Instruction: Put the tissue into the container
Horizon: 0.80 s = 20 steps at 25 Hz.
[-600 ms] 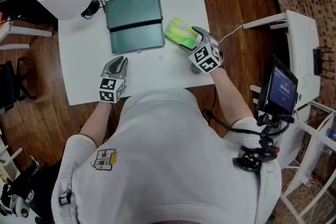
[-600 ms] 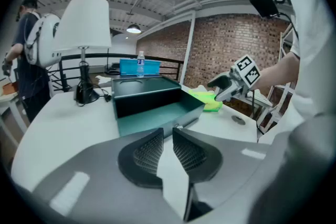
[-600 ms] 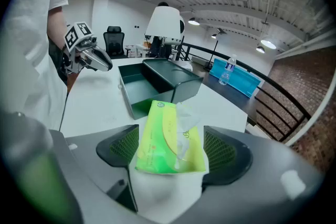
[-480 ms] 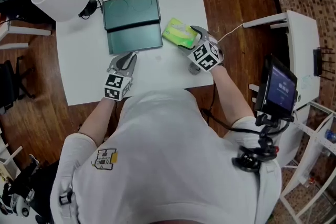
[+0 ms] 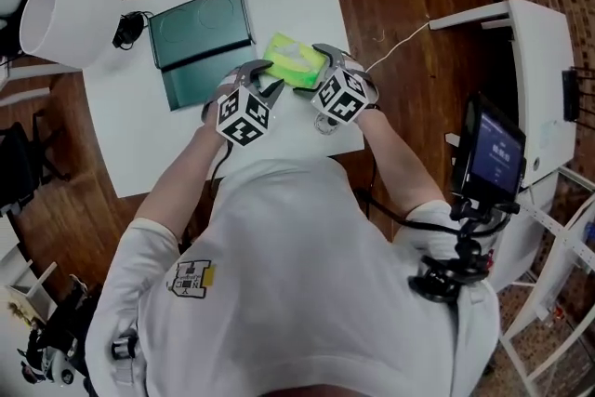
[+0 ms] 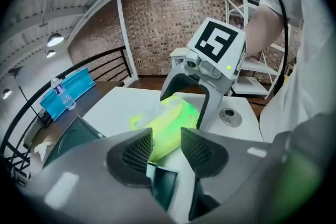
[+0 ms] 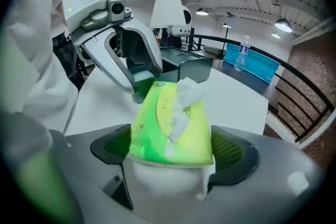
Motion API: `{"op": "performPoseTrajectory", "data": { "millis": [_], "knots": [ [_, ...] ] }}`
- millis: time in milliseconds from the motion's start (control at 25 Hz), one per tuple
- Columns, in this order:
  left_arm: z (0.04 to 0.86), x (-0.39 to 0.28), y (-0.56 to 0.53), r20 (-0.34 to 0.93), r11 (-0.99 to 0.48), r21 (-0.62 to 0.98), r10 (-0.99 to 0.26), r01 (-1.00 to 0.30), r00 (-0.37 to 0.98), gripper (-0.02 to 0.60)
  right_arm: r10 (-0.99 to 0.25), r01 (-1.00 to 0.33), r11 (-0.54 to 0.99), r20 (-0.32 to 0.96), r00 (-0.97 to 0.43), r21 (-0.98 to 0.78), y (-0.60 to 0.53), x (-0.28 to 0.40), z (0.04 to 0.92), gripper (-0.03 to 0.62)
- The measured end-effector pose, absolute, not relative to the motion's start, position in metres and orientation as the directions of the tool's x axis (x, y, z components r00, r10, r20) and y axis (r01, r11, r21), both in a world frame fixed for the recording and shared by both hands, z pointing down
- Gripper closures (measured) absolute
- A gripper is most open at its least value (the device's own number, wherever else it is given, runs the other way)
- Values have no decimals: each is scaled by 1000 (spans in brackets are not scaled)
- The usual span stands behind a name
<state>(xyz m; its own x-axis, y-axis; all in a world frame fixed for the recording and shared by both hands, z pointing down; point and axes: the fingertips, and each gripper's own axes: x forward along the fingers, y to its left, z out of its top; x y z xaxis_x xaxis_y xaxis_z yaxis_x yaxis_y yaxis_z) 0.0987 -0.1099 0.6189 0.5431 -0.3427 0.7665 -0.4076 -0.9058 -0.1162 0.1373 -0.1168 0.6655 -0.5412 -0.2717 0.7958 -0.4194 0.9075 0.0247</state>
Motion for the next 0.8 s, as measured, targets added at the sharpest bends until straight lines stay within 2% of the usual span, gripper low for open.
{"op": "performPoseTrajectory", "data": {
  "millis": [160, 320, 600, 800],
  "knots": [
    [630, 104, -108, 795, -909, -99, -317, -405, 518, 437, -271, -424, 906, 784, -559, 11, -118, 139, 664, 208],
    [634, 103, -110, 792, -902, -86, -320, -423, 521, 437, -283, -421, 907, 773, -568, 22, -121, 141, 659, 259],
    [601, 103, -109, 713, -887, -113, -387, -448, 585, 437, -353, -420, 899, 772, -529, 123, -120, 147, 619, 270],
    [565, 66, -103, 621, -829, -140, -499, -541, 605, 437, -370, -310, 923, 749, -550, 228, -117, 110, 577, 270]
  ]
}}
